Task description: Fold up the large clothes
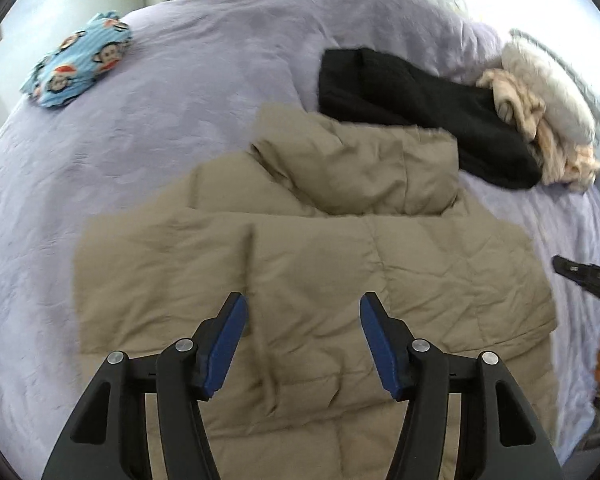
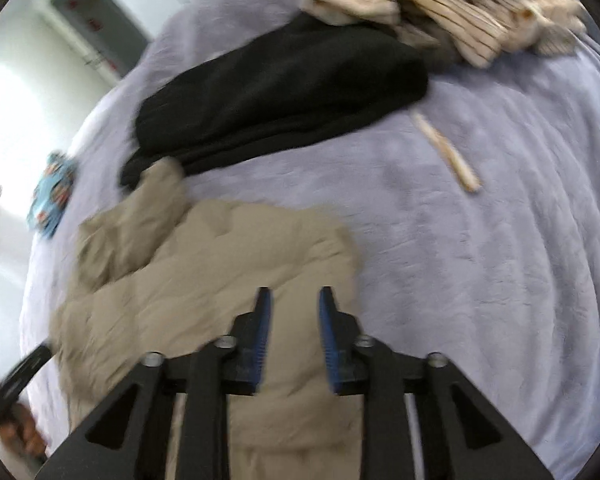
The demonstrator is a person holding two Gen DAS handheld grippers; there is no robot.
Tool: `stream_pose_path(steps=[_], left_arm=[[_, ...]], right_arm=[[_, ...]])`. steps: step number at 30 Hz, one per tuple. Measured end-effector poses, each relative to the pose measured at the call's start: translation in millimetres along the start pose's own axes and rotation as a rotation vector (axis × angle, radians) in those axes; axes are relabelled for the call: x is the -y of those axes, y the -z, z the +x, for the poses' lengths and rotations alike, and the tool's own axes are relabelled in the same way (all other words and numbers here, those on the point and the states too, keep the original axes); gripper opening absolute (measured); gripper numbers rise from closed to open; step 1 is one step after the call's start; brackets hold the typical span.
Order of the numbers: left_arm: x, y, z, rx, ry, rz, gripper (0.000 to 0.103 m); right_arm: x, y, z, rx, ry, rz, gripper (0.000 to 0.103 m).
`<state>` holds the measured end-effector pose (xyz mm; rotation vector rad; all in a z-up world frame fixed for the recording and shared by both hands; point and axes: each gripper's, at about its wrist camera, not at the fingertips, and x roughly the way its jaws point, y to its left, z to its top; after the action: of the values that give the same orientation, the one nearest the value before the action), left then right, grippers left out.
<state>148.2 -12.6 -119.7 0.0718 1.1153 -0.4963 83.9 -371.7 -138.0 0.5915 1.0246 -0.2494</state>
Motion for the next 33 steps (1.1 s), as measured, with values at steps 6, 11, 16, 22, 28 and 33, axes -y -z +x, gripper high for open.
stream_pose_path(steps=[6, 11, 16, 22, 28, 33], left_arm=[[-23.5, 27.4, 32.7, -0.084, -0.005, -0.100, 0.040], [-16.8, 36.0, 40.5, -0.063, -0.030, -0.051, 0.040], [-9.0, 36.2, 45.7, -0.055, -0.072, -0.037, 0.040], [-3.5, 34.7, 26.8, -0.040, -0.134, -0.023, 0.040], [-18.9, 47.9, 3.7, -0.043, -0.212, -0.051, 0.041], [-29.2, 61.8, 8.8, -0.097, -0.278, -0.040, 0.041]], right_arm=[[-23.7, 34.1, 15.8, -0.099, 0.073, -0.180, 0.019], [11.7, 46.3, 44.7, -0.124, 0.101, -0.094, 0.016], [15.5, 48.6, 51.8, -0.106, 0.125, -0.087, 0.016], [11.9, 48.7, 37.5, -0.102, 0.131, -0.070, 0.018], [7.1, 55.7, 19.8, -0.087, 0.158, -0.085, 0.020], [4.6, 63.1, 6.2, -0.081, 0.152, -0.089, 0.020]])
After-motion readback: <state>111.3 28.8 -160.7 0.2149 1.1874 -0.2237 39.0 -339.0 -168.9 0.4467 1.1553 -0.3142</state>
